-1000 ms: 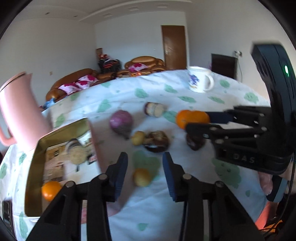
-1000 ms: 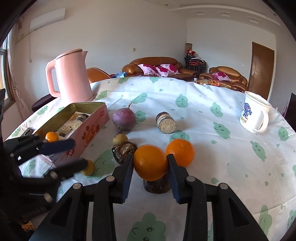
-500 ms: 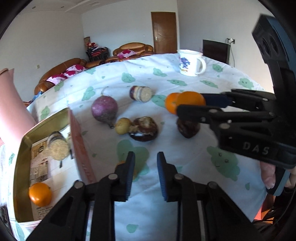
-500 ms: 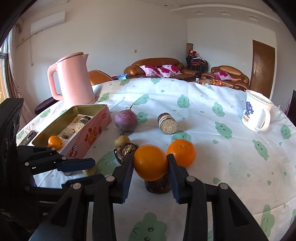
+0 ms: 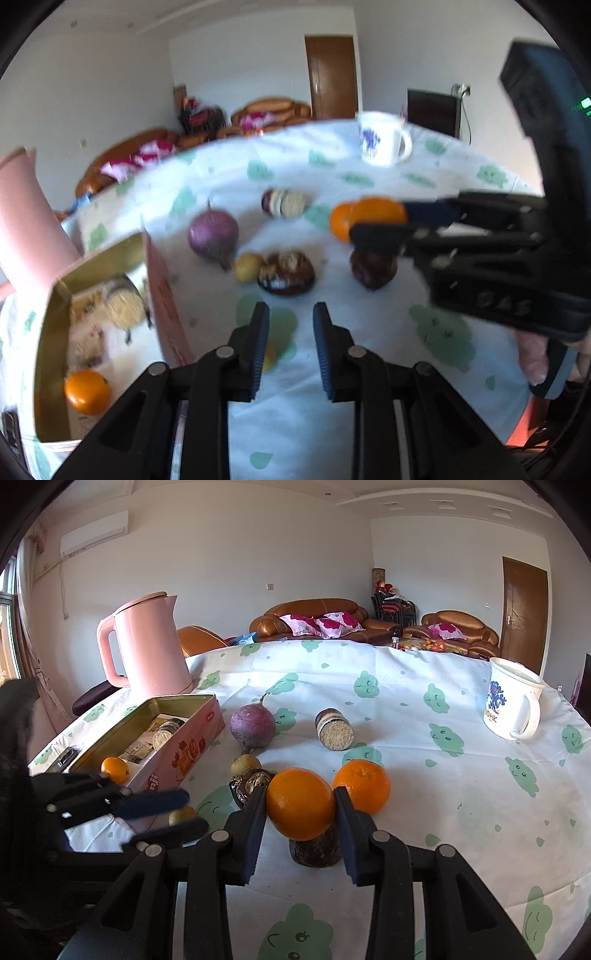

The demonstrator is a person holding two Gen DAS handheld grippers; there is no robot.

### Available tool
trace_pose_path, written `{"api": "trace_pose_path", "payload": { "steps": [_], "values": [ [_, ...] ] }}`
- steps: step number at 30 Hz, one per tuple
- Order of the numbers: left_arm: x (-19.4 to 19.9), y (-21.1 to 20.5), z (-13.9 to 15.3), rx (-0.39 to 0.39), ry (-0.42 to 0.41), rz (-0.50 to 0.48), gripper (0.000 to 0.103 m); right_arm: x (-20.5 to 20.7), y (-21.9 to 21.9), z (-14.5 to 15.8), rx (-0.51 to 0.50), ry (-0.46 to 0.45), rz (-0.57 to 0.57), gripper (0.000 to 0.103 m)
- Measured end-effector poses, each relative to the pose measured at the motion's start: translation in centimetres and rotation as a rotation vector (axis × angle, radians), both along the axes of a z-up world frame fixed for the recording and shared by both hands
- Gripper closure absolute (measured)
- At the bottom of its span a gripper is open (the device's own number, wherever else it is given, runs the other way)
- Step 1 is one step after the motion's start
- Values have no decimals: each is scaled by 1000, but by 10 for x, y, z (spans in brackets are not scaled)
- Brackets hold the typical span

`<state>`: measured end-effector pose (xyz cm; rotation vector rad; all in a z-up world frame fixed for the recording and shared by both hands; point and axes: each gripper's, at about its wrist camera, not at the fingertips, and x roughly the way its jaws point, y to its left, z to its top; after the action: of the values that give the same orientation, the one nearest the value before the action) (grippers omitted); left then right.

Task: Organize fruits
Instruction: 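Grasp the small yellow fruit with the left gripper while the right holds the orange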

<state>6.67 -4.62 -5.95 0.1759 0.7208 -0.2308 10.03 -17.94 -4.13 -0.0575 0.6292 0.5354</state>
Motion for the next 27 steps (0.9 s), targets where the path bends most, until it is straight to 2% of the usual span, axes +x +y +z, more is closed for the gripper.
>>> {"api": "trace_pose_path", "payload": {
  "steps": [4, 6, 10, 11, 14, 15, 21, 24, 27],
  "values": [
    [5, 0, -9, -6, 43, 10, 74, 0, -1, 0, 4, 1, -1, 65],
    [5, 0, -10, 10, 35, 32, 75, -1, -1, 1, 4, -2, 2, 65],
    [-4, 2, -3, -9, -15, 20, 75, -1, 0, 1, 2, -5, 3, 65],
    [-6, 2, -1, -8, -27, 15, 73, -1, 0, 1, 2, -5, 3, 65],
    [-7, 8, 0, 5, -43, 43, 51, -1, 0, 1, 3, -6, 3, 65],
    [-4, 12, -1, 0, -29, 58, 50, -2, 0, 1, 3, -7, 4, 65],
    [1, 17, -6, 6, -8, 66, 52, -2, 0, 2, 7, -10, 5, 65],
    [6, 20, -6, 50, 5, 102, 51, -2, 0, 2, 8, -11, 4, 65],
    [8, 29, -5, 26, 9, 121, 52, -3, -1, 2, 13, -13, 4, 65]
  ]
}}
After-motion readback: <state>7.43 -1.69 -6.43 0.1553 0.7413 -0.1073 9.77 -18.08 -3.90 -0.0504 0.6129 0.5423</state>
